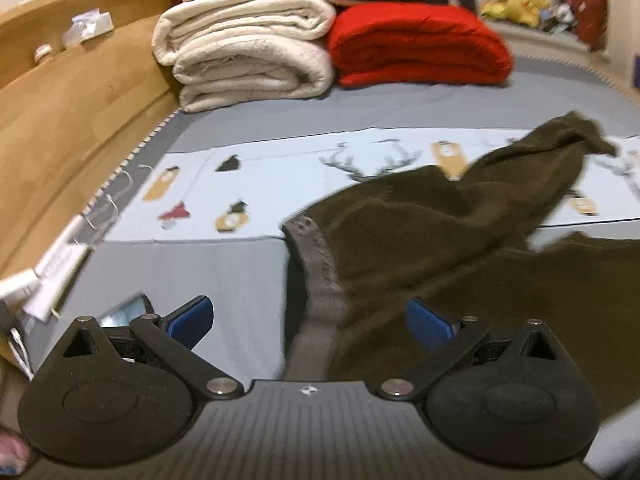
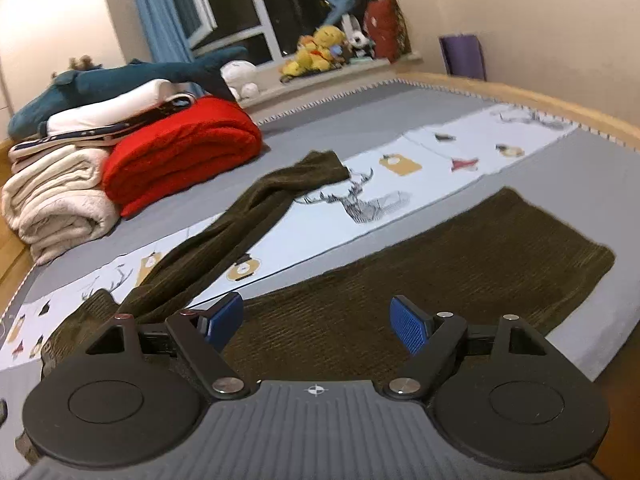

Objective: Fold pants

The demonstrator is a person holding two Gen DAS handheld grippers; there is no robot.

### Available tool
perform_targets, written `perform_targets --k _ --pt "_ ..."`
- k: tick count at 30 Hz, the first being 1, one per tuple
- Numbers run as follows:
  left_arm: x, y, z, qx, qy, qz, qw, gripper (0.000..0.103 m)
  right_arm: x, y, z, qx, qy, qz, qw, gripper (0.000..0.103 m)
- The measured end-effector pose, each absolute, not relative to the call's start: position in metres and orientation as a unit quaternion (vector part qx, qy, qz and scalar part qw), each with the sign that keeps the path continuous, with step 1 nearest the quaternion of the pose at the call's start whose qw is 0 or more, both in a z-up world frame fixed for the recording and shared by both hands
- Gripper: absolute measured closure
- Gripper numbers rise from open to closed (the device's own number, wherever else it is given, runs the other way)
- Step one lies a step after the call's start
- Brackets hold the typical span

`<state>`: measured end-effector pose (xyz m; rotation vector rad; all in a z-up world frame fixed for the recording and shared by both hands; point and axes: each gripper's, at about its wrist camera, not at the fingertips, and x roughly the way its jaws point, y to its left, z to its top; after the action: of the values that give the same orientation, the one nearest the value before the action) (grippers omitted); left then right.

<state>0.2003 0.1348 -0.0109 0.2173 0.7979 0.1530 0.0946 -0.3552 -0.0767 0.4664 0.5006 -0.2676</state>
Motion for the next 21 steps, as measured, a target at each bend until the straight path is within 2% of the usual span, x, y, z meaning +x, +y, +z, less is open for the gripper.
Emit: perform_targets --k 10,21 --pt "0.358 0.135 -0.064 0.135 0.417 0.052 0.897 0.0 0.169 -0.375 -0.127 0.292 0.276 -0.184 0.897 0.024" --pt "0.451 0.144 -0.129 0.209 0.432 0.01 0.877 0.0 0.2 -0.362 -0.136 0.283 0.303 -0.187 0.891 0.024"
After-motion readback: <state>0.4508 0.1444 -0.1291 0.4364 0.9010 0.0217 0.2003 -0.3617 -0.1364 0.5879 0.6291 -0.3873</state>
